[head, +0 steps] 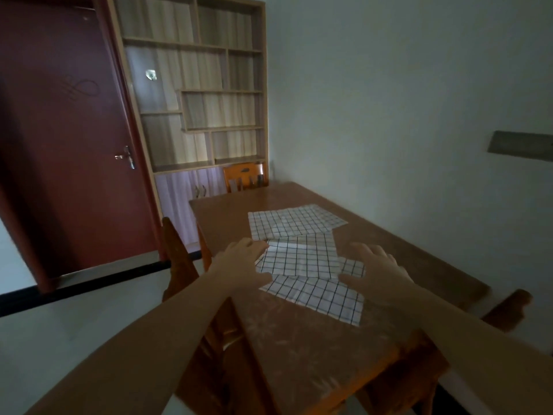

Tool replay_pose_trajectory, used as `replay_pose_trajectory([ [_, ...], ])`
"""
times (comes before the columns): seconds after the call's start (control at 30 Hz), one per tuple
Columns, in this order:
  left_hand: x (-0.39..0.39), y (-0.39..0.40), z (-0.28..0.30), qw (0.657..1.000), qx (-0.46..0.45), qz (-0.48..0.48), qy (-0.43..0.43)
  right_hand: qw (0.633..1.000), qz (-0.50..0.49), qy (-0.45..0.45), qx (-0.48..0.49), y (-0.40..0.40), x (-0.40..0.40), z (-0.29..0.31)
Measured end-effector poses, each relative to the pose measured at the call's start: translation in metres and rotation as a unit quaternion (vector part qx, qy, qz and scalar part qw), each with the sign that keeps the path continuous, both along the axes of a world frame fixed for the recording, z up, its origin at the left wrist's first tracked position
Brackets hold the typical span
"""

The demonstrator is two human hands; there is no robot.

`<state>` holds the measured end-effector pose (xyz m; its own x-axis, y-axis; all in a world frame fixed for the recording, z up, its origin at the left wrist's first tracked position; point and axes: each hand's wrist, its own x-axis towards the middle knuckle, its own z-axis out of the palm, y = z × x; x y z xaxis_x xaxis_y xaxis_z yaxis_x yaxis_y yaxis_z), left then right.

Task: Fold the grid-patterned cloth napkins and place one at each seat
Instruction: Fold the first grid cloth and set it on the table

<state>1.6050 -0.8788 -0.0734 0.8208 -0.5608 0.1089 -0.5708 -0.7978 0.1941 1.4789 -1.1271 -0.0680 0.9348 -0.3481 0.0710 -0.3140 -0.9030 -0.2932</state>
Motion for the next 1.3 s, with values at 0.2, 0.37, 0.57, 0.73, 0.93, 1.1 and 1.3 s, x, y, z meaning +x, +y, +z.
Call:
replay_pose_trajectory([
  [0.2,0.135,-0.053,-0.037,0.999,-0.029,-0.010,0.017,1.000,-0.015,0.021,-0.009,-0.046,0.118,-0.027],
  [0.37,0.236,-0.086,-0.074,0.998,-0.020,-0.023,0.046,0.996,-0.029,0.075,-0.035,-0.086,0.210,-0.058],
  [0.57,0.327,-0.121,-0.115,0.997,0.018,-0.022,0.070,0.993,-0.022,0.115,-0.036,-0.128,0.303,-0.103],
  [0.73,0.381,-0.152,-0.162,0.994,0.034,-0.011,0.099,0.987,0.002,0.160,-0.025,-0.167,0.376,-0.153],
  [0.93,0.437,-0.208,-0.226,0.985,0.067,-0.009,0.162,0.977,0.068,0.201,0.000,-0.209,0.453,-0.224],
  [1.1,0.476,-0.249,-0.269,0.977,0.098,-0.048,0.181,0.971,0.124,0.206,-0.007,-0.227,0.500,-0.279],
  [1.3,0.504,-0.259,-0.306,0.966,0.191,-0.049,0.169,0.960,0.158,0.230,-0.034,-0.235,0.531,-0.317],
])
